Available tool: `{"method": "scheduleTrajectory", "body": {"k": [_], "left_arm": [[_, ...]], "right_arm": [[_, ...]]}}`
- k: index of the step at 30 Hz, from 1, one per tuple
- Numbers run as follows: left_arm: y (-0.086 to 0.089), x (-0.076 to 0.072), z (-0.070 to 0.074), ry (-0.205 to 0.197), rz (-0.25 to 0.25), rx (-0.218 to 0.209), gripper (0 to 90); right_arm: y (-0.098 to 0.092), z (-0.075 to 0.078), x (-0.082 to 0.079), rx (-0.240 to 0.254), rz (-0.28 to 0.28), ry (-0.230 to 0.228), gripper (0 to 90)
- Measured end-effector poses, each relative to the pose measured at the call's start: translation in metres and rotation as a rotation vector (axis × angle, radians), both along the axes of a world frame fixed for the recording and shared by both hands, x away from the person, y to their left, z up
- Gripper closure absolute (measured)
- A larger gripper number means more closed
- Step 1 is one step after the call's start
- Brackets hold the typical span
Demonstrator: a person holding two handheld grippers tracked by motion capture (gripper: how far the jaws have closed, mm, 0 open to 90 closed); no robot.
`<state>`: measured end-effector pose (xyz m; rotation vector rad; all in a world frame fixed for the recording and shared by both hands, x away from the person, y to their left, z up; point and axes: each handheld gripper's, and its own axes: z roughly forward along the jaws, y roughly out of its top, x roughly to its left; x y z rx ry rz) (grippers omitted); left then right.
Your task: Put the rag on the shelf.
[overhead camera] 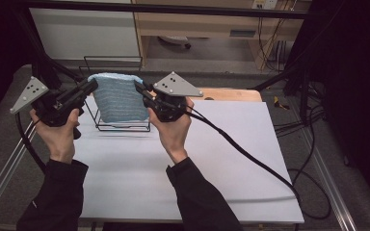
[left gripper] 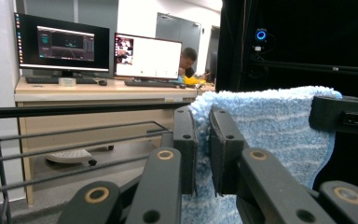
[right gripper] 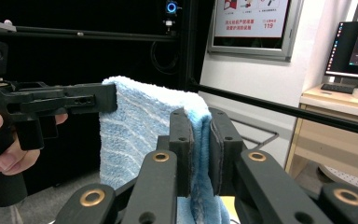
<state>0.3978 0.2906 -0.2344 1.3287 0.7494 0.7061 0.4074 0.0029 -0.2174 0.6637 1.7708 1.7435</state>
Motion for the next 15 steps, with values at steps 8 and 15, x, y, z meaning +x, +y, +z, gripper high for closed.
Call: {"method": "scheduleTrajectory", "body": {"k": [8, 15], "left_arm": [[0.010, 0.008, 0.011, -0.017, 0.017, -0.022, 81.9], [0.017, 0.016, 0.022, -0.030, 0.030, -0.035, 82.0]], "right_arm": [[0.011, 0.012, 0.010, 0.001, 0.005, -0.020, 81.9], [0.021, 0.023, 0.019, 0.004, 0.008, -0.039, 81.9]]}}
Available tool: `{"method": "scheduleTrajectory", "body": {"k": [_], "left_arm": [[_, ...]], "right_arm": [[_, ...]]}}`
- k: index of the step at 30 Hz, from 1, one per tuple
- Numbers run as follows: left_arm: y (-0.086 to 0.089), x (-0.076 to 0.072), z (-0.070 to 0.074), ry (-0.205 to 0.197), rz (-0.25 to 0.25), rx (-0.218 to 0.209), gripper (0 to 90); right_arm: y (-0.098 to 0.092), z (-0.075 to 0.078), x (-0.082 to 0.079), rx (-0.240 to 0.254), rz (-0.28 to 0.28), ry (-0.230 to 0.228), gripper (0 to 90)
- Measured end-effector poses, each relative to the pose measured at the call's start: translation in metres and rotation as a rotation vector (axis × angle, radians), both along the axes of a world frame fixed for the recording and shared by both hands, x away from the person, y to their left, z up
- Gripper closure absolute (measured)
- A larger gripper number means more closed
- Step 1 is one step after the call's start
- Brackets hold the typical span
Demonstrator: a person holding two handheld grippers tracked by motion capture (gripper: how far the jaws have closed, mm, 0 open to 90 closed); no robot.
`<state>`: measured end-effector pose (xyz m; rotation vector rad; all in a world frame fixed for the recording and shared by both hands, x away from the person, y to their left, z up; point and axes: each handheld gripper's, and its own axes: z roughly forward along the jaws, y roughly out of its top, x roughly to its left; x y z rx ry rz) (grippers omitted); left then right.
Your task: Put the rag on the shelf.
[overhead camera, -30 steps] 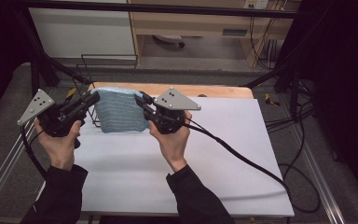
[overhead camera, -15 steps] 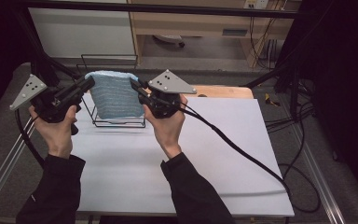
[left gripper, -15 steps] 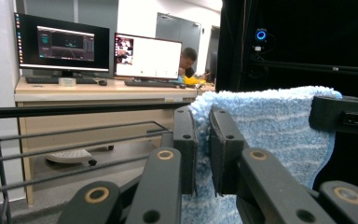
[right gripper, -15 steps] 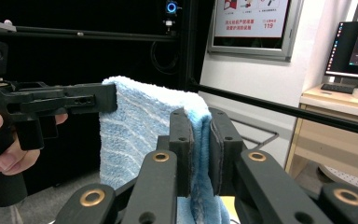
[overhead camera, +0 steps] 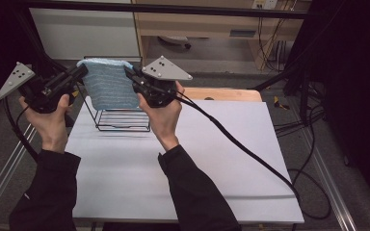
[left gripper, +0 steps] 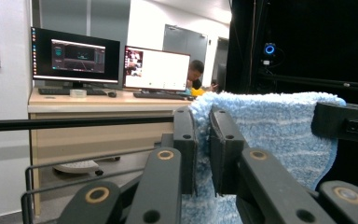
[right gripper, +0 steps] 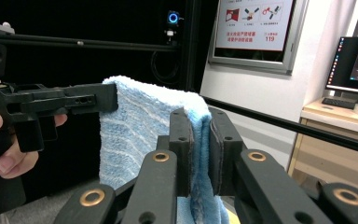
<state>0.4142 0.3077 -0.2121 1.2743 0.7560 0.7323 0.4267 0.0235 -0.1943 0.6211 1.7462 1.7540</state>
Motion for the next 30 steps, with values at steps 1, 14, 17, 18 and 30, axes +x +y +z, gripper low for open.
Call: {"method": "scheduleTrajectory", "body": {"k": [1, 14, 17, 18, 30], "left_arm": [[0.001, 0.001, 0.002, -0.003, 0.002, -0.002, 82.0], [0.006, 0.009, 0.031, -0.053, 0.026, -0.016, 82.0], [0.009, 0.010, 0.036, -0.062, 0.032, -0.028, 81.9], [0.010, 0.010, 0.038, -0.066, 0.035, -0.033, 82.0], [0.024, 0.020, 0.055, -0.090, 0.067, -0.055, 81.9]], "right_arm": [[0.001, 0.002, 0.001, 0.000, 0.000, -0.002, 81.9], [0.009, 0.033, 0.012, 0.017, -0.003, -0.043, 81.9], [0.013, 0.040, 0.013, 0.012, 0.000, -0.053, 81.9], [0.014, 0.043, 0.014, 0.010, 0.000, -0.057, 81.9], [0.032, 0.062, 0.023, 0.010, 0.012, -0.092, 81.9]]}}
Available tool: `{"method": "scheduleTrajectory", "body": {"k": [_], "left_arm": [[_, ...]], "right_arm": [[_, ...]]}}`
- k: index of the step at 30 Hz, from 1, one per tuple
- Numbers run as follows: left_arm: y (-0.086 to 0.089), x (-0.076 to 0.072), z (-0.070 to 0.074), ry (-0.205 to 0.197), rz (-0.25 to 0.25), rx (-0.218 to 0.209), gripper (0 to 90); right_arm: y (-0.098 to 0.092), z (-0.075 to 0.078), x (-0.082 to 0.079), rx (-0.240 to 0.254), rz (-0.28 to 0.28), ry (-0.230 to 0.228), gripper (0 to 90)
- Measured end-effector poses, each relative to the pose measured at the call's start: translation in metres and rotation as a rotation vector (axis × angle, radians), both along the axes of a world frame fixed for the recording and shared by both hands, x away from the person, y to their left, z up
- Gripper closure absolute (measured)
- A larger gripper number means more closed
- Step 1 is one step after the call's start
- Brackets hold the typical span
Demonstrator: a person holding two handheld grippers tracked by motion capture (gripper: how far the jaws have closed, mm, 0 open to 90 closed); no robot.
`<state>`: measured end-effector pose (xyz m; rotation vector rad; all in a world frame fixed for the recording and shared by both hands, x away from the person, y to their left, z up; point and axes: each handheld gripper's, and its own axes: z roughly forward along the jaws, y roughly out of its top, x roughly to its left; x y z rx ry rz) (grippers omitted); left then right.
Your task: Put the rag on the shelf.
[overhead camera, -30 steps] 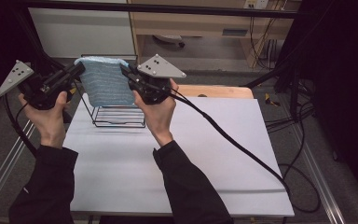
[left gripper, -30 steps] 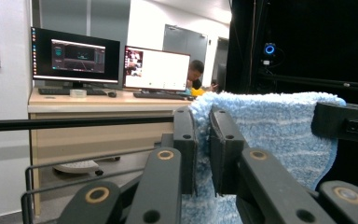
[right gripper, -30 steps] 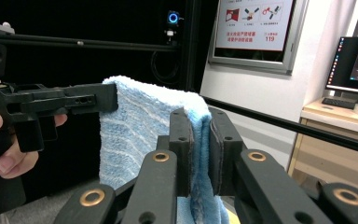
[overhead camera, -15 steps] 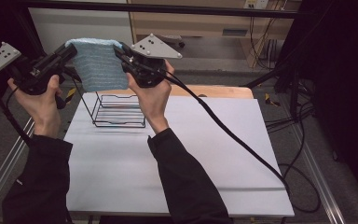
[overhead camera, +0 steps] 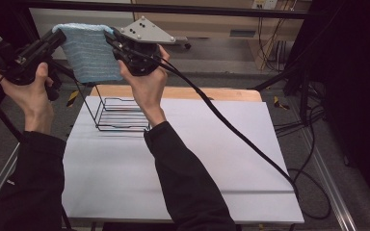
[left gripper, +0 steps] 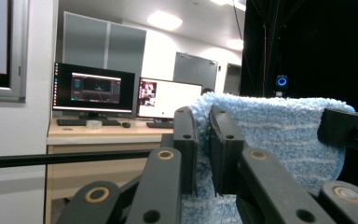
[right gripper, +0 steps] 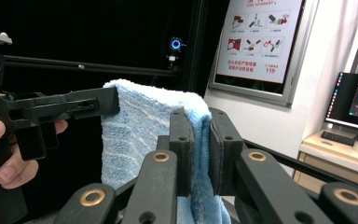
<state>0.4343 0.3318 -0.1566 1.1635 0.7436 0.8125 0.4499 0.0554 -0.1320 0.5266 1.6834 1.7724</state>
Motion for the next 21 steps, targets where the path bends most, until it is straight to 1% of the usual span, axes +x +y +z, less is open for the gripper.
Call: {"method": "scheduleTrajectory", "body": {"k": [2, 5, 9, 12, 17, 21], "left_arm": [[0.002, 0.003, 0.003, 0.000, 0.006, -0.005, 82.0], [0.005, 0.007, 0.007, -0.004, 0.009, -0.016, 82.0], [0.006, 0.014, 0.011, -0.009, 0.022, -0.020, 81.9], [0.006, 0.020, 0.012, -0.004, 0.031, -0.018, 81.9], [0.005, 0.032, 0.010, 0.011, 0.040, -0.008, 81.9], [0.007, 0.043, 0.004, 0.035, 0.030, -0.022, 81.9]], "right_arm": [[0.003, 0.003, 0.002, -0.010, -0.002, -0.011, 81.9], [0.007, 0.007, 0.006, -0.008, 0.003, -0.012, 81.9], [0.011, 0.012, 0.012, -0.012, 0.000, -0.023, 81.9], [0.013, 0.014, 0.019, -0.010, -0.004, -0.019, 81.8], [0.015, 0.011, 0.032, -0.016, -0.021, 0.003, 81.8], [0.015, 0.005, 0.039, -0.028, -0.024, 0.017, 81.8]]}}
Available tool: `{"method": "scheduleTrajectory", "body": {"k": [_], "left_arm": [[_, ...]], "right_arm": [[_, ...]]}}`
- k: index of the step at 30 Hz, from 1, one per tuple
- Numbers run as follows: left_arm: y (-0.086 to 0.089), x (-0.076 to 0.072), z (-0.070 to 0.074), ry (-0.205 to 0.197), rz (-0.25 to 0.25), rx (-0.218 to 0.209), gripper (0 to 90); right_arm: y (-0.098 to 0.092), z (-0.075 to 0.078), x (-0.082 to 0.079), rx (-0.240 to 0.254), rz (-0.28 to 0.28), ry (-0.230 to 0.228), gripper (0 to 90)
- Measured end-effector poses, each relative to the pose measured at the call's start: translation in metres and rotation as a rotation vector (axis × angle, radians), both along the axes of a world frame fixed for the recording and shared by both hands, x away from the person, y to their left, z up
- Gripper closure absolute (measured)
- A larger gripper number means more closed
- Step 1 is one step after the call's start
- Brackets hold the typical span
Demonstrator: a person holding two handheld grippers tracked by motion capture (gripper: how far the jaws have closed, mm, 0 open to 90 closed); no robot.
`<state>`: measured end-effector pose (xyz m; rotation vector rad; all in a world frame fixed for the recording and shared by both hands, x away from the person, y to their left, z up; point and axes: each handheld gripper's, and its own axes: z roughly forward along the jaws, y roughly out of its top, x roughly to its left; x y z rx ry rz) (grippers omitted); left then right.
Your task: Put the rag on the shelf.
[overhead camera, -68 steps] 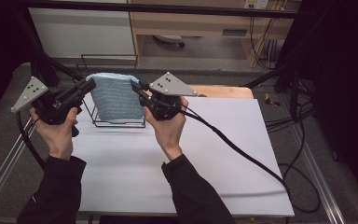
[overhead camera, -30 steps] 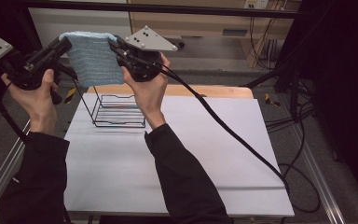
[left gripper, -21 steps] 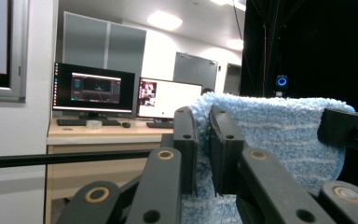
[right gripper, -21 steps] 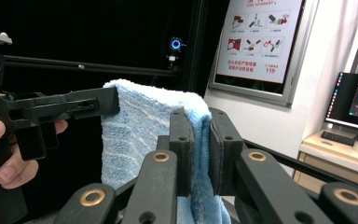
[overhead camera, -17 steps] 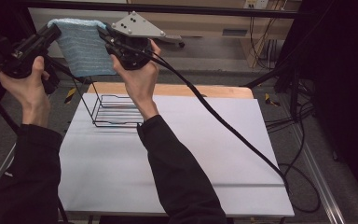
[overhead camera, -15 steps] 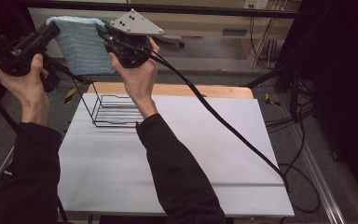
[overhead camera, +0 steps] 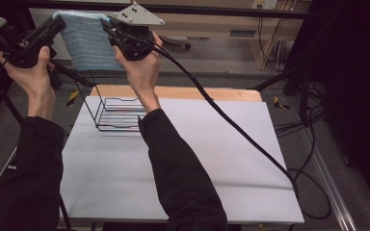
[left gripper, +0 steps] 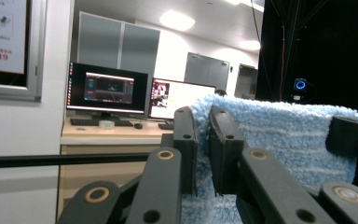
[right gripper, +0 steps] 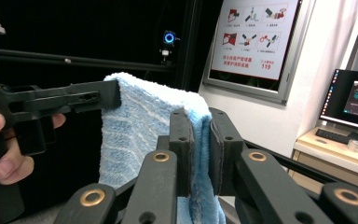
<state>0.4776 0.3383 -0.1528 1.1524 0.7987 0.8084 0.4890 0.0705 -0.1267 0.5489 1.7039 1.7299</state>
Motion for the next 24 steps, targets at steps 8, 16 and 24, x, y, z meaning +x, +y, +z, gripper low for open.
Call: {"method": "scheduleTrajectory", "body": {"k": [8, 16, 24], "left_arm": [[-0.003, 0.017, -0.010, 0.033, 0.005, 0.014, 81.9], [-0.004, 0.029, -0.024, 0.065, 0.005, 0.038, 81.9], [-0.007, 0.039, -0.033, 0.095, 0.016, 0.075, 81.9]], "right_arm": [[0.000, -0.010, 0.015, -0.018, -0.018, 0.038, 81.7], [-0.002, -0.022, 0.029, -0.037, -0.037, 0.079, 81.7], [-0.003, -0.035, 0.042, -0.043, -0.038, 0.119, 81.6]]}}
